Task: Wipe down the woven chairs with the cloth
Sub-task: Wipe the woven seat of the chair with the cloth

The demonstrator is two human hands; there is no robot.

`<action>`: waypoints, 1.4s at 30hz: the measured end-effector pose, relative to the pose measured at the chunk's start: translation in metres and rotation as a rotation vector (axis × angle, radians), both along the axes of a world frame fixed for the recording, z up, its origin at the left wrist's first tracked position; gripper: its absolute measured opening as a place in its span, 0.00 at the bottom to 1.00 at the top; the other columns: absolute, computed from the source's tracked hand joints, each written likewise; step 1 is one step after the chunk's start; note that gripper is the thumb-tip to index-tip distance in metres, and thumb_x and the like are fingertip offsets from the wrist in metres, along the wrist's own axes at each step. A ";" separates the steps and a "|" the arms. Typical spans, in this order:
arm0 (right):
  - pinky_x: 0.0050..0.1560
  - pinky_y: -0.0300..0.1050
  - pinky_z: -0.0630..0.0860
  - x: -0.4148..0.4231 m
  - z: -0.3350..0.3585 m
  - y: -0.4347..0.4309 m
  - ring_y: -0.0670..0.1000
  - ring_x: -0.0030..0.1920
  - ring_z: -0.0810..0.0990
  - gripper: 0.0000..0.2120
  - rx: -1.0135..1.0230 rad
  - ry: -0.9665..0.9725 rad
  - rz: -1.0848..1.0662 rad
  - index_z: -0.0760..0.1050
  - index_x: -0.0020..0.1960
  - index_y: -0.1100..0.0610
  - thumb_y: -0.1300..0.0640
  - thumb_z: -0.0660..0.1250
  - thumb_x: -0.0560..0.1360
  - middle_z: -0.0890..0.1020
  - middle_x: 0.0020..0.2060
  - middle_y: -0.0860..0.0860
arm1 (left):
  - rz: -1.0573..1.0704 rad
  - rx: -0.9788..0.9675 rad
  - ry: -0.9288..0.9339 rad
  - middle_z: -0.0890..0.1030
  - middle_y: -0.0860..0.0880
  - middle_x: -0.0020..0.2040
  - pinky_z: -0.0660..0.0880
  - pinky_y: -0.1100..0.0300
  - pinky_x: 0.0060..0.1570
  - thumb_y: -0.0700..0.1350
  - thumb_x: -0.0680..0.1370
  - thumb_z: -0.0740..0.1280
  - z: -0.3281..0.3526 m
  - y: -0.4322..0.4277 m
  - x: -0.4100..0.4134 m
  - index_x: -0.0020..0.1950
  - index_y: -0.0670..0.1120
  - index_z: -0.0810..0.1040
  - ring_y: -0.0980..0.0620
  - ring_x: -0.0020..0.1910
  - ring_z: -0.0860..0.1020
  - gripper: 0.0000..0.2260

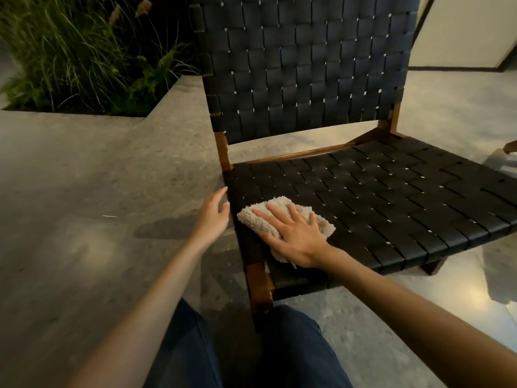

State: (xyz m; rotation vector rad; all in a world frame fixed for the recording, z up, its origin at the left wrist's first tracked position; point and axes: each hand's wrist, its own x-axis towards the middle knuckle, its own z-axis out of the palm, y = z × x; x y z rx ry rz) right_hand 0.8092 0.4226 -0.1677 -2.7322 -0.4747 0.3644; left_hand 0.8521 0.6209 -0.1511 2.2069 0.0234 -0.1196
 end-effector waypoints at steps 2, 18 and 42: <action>0.69 0.70 0.37 0.018 -0.010 0.004 0.55 0.76 0.40 0.22 -0.002 -0.031 -0.048 0.35 0.68 0.25 0.33 0.42 0.77 0.43 0.76 0.38 | 0.036 0.014 0.007 0.60 0.48 0.76 0.60 0.54 0.70 0.43 0.83 0.55 -0.003 -0.004 0.008 0.76 0.48 0.59 0.50 0.74 0.60 0.20; 0.68 0.71 0.37 0.244 -0.065 0.064 0.59 0.76 0.45 0.25 0.031 -0.059 -0.095 0.51 0.76 0.39 0.38 0.44 0.80 0.53 0.77 0.46 | 0.253 -0.032 0.073 0.61 0.50 0.76 0.60 0.58 0.68 0.50 0.83 0.53 -0.057 -0.026 0.082 0.77 0.51 0.57 0.52 0.74 0.61 0.21; 0.63 0.55 0.62 0.103 -0.001 0.056 0.55 0.66 0.62 0.28 0.144 -0.022 0.129 0.66 0.71 0.44 0.42 0.46 0.74 0.63 0.73 0.46 | 0.180 -0.129 0.103 0.62 0.49 0.75 0.59 0.54 0.71 0.46 0.83 0.55 -0.024 0.030 0.021 0.75 0.50 0.61 0.52 0.73 0.61 0.20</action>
